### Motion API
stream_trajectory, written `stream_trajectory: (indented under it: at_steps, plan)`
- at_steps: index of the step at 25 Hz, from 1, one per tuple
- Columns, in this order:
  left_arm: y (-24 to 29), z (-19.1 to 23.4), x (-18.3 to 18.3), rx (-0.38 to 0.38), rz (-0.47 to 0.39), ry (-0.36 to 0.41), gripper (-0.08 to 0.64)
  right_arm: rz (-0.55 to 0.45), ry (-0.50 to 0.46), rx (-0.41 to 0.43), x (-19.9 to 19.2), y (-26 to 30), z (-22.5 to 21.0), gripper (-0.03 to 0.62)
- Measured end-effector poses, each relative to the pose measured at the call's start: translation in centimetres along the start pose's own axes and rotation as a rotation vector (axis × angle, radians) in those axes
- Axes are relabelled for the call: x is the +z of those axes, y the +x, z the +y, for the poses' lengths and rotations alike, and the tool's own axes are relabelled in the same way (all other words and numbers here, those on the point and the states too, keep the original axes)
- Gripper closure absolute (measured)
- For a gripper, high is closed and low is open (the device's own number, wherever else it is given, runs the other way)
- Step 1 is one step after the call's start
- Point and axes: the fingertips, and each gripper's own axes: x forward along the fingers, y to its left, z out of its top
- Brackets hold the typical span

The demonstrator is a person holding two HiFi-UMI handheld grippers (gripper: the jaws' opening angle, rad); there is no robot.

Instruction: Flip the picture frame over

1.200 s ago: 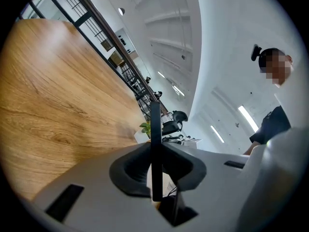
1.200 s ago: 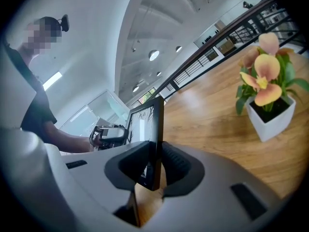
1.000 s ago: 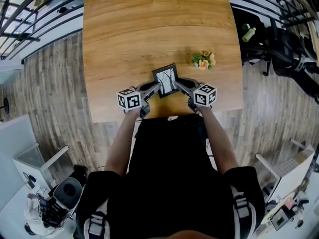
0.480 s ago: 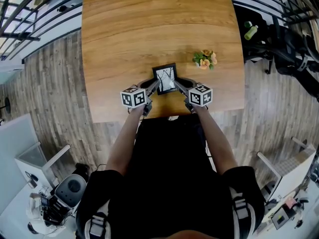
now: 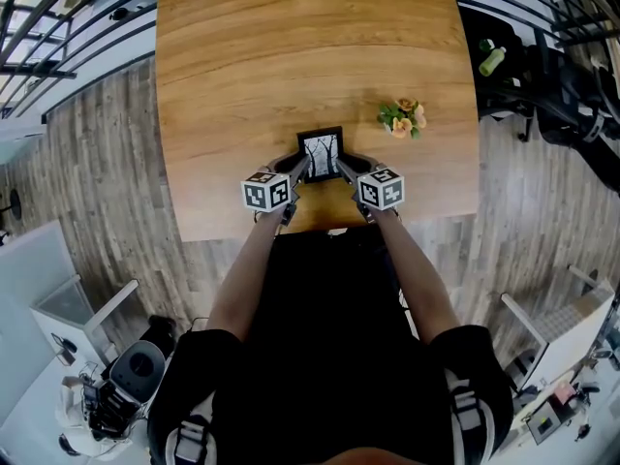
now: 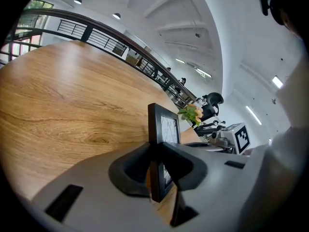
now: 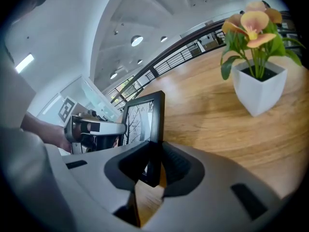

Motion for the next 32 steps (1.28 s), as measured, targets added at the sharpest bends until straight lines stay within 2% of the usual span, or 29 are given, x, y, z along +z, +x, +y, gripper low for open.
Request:
stream_trajectory:
  at_steps: [9,17,22,32]
  plan:
    - [0.8,2.0,0.2,0.069,0.017,0.030,0.451,0.000,-0.004,-0.036,0.3,1.2,-0.1,0.497]
    - [1.5,2.5,0.4,0.144,0.034,0.155,0.440,0.011,-0.022,-0.083,0.2,1.6,-0.4,0.489]
    - [2.2,2.8,0.5,0.161,0.039,0.166,0.440,0.016,-0.036,-0.112,0.1,1.8,-0.8,0.483]
    - [2.7,3.5,0.3,0.203,0.046,0.159,0.442,0.051,-0.148,-0.160,0.4,2.3,-1.0,0.474]
